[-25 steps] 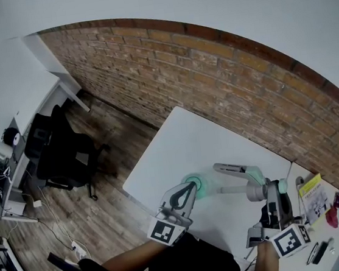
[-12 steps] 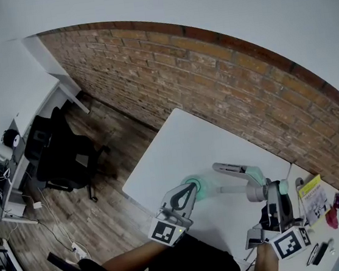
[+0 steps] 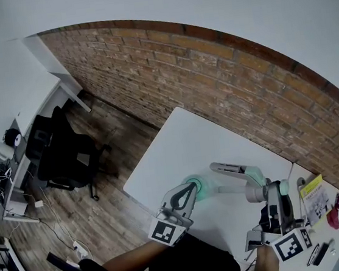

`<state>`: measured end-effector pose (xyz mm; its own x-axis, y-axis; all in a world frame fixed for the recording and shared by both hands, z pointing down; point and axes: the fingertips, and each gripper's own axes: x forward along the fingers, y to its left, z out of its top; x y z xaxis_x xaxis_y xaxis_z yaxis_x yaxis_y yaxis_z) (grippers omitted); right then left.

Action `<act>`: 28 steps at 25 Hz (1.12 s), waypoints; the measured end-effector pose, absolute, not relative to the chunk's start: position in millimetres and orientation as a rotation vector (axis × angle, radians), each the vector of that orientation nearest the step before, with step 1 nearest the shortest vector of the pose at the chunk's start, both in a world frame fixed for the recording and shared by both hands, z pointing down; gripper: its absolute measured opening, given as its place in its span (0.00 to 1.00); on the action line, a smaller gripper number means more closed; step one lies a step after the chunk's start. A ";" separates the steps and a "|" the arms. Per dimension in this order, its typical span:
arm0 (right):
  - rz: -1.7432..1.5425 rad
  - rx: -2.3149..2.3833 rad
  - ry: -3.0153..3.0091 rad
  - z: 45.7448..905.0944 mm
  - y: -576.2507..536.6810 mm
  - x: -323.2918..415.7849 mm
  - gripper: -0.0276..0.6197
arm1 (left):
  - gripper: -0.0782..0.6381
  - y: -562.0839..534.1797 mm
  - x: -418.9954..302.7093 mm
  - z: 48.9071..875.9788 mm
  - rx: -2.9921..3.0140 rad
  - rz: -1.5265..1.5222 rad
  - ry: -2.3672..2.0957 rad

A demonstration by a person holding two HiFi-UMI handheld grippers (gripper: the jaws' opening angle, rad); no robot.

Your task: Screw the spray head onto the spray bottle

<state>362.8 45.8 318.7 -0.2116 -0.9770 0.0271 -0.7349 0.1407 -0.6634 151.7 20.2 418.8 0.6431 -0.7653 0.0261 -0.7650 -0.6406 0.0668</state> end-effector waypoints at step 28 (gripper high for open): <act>-0.795 -1.589 2.024 310.9 30.1 332.1 0.16 | 0.10 9.7 129.5 423.8 2.767 -0.010 -1.310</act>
<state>332.1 30.1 310.9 -0.2397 -0.9708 0.0054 -0.7150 0.1727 -0.6775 129.5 9.7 423.8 0.6343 -0.7726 0.0285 -0.7721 -0.6311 0.0748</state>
